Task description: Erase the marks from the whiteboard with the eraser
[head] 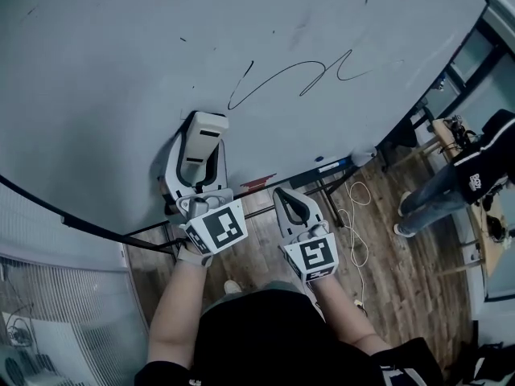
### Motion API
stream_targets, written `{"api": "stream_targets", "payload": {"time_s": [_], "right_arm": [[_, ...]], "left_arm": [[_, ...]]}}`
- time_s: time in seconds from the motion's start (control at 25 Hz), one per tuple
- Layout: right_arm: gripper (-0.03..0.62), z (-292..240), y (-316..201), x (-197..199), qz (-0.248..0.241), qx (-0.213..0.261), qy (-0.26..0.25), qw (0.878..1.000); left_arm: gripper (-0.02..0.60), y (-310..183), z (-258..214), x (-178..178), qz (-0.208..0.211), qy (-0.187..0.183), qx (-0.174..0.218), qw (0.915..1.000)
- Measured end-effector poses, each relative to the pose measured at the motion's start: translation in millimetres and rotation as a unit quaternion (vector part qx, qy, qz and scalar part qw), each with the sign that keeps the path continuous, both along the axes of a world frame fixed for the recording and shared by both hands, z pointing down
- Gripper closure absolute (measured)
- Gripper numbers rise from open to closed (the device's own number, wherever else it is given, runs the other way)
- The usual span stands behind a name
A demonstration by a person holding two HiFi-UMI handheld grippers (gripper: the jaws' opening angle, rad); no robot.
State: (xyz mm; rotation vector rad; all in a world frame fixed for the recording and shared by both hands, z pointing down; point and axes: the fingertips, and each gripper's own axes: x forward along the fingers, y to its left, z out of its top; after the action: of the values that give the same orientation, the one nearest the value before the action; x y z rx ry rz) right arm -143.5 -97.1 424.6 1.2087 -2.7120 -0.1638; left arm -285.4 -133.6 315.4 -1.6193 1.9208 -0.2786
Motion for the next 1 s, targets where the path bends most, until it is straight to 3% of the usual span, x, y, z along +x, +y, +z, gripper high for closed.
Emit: {"api": "stream_targets", "payload": {"time_s": [0.36, 1.0], "right_arm": [[0.568, -8, -18, 6, 0.004, 0.011, -0.001, 1.0], [0.568, -15, -49, 54, -0.082, 0.011, 0.0, 0.997]], "left_arm": [[0.31, -11, 0, 25, 0.016, -0.003, -0.004, 0.9999], [0.31, -43, -59, 69, -0.05, 0.005, 0.032, 0.9982]]}}
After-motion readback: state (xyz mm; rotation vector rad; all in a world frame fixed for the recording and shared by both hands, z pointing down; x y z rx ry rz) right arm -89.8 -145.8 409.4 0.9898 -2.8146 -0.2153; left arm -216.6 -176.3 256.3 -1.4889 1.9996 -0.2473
